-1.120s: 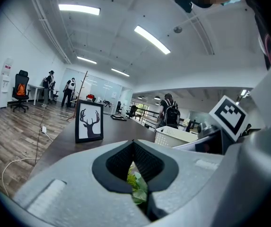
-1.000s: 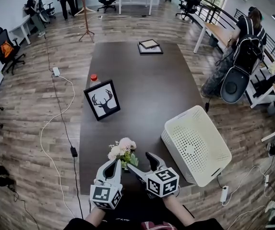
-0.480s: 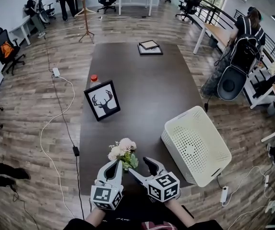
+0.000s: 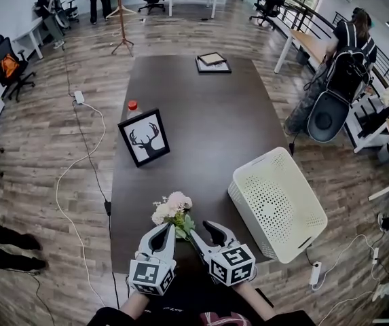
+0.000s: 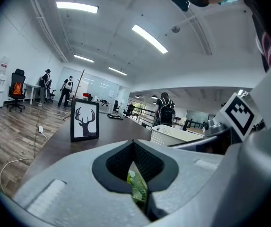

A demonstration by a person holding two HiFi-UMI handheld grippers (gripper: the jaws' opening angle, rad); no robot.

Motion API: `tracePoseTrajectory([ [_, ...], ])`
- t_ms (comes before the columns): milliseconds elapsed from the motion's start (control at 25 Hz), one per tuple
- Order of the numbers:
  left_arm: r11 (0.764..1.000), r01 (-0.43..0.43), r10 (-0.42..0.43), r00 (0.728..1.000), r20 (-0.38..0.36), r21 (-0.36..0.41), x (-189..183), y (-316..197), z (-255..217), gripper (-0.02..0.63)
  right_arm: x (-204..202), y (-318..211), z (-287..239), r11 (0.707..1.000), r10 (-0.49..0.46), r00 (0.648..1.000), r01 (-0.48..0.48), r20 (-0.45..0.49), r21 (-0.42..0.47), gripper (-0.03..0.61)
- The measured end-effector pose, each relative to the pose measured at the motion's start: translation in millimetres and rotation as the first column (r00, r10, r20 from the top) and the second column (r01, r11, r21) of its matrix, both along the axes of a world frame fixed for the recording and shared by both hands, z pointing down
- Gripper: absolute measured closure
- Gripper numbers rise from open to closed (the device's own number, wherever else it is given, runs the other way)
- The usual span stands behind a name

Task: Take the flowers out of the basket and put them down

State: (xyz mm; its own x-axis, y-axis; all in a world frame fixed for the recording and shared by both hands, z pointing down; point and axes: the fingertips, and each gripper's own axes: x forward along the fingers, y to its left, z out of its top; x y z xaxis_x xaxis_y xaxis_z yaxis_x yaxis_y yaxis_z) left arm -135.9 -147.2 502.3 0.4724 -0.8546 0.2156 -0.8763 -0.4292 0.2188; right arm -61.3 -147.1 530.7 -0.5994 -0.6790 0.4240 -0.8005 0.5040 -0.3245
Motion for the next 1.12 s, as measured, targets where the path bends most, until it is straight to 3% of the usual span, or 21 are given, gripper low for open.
tracePoseTrajectory([
  [160, 1.000, -0.003, 0.003, 1.000, -0.001, -0.002, 0.4, 0.1, 0.7, 0.604, 7.6, -5.0, -5.1, 0.998, 0.045, 0.999, -0.044, -0.017, 0.033, 0.496],
  [440, 1.000, -0.012, 0.012, 1.000, -0.001, 0.002, 2.7, 0.6, 0.4, 0.604, 10.8, -4.5, -3.6, 0.996, 0.075, 0.997, -0.074, -0.035, 0.040, 0.565],
  [1120, 1.000, -0.005, 0.005, 1.000, -0.011, 0.006, -1.5, 2.4, -2.2, 0.604, 12.7, -2.4, -4.8, 0.993, 0.108, 0.992, -0.104, -0.071, 0.059, 0.574],
])
